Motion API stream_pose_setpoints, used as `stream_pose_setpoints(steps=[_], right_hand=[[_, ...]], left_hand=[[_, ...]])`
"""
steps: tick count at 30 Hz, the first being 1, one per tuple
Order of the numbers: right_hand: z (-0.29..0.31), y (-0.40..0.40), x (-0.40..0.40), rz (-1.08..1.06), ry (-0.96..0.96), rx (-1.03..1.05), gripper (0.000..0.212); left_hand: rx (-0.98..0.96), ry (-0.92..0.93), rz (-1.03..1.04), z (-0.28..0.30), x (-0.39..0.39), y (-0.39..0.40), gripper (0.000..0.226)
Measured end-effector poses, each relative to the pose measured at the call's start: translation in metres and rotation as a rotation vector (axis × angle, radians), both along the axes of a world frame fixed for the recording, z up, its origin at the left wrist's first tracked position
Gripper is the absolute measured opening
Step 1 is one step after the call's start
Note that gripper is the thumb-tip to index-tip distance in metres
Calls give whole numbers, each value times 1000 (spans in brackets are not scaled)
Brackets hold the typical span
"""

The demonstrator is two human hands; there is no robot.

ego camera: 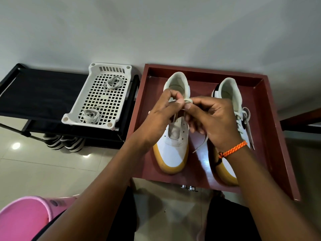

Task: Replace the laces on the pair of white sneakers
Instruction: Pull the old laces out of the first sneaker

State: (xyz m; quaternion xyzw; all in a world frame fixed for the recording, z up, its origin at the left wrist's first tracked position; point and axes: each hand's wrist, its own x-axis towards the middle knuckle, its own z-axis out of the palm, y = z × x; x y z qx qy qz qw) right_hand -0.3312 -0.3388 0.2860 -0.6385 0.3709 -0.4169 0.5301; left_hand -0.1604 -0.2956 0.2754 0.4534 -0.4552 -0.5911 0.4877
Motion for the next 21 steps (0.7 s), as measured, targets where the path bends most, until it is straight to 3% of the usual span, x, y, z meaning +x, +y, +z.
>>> stream_pose_setpoints(steps=[2, 8, 11, 15, 18, 21], right_hand=[[2, -4, -3, -67, -52, 63, 11], [-2, -26, -29, -555, -228, 204, 20], [-6, -33, -40, -779, -166, 185, 28], [-11, -32, -39, -965, 86, 60, 34], [-10, -29, -35, -972, 291, -106, 24], [-5, -14, -17, -673, 420, -356, 20]], left_hand=[[75, -83, -34, 1, 3, 0, 39], [27, -80, 4, 4, 23, -2, 35], [59, -187, 55, 4, 32, -2, 33], [114, -411, 151, -2, 36, 0, 25], [86, -432, 172, -3, 38, 0, 22], [32, -366, 165, 4, 28, 1, 19]])
